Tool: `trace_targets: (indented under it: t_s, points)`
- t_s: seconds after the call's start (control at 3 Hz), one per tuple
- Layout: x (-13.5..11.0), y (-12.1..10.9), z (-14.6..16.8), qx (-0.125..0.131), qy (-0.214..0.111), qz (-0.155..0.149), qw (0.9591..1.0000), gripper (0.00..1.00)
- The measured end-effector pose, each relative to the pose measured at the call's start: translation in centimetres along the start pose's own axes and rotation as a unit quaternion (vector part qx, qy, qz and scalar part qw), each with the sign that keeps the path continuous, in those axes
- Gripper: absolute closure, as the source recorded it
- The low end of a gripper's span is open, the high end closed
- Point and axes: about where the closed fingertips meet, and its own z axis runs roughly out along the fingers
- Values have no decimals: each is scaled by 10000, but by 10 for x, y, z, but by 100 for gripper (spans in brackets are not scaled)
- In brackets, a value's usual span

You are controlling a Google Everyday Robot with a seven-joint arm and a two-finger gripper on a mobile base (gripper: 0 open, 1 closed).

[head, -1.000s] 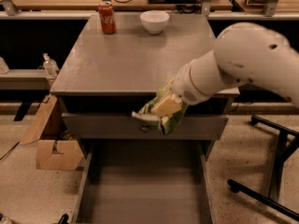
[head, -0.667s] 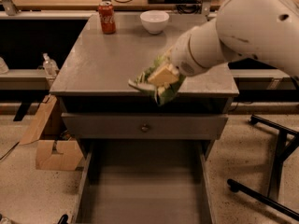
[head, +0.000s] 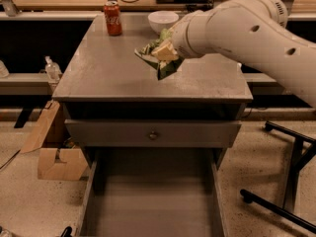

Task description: Pick green jalapeno chip bag from middle drawer and place on counter

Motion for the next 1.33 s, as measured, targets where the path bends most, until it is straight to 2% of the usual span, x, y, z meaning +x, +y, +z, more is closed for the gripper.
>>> trace_targets:
  t_s: [0.33, 0.67, 1.33]
  points:
    - [41, -29, 19, 621, 20, 79, 9980, 100]
    - [40, -52, 16, 1031, -202, 93, 9944, 79]
    - [37, -52, 14, 1036, -206, 74, 9944, 31]
